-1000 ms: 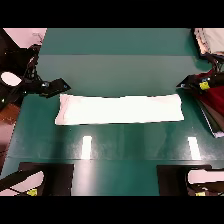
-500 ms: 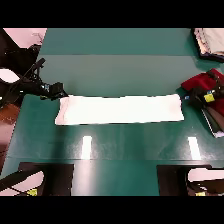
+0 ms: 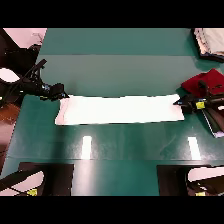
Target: Fold the shirts.
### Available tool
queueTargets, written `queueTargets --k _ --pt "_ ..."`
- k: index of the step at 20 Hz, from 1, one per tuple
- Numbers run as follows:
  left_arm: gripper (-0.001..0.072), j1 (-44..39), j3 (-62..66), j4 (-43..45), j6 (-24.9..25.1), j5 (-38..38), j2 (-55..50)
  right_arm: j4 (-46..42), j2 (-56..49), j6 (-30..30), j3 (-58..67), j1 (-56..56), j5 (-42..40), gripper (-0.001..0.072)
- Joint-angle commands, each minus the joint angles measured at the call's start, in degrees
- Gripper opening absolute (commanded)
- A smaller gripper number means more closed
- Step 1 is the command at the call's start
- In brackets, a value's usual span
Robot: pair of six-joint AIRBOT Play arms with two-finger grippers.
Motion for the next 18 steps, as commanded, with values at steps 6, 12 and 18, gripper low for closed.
queueTargets --k 6,12,18 --pt "0.0027 -6.84 0.07 0.09 0.07 1.75 -0.04 2.12 -0.11 -4.46 -0.35 2.89 0.66 0.0014" --pt "0.0026 -19.80 7.19 -0.44 -0.63 6.54 -8.17 2.05 11.61 0.81 2.10 2.47 2.51 0.0011" --pt "0.0027 -32.89 25.14 -3.58 -0.63 7.02 -28.22 2.21 15.85 11.61 18.67 11.41 11.13 0.0011"
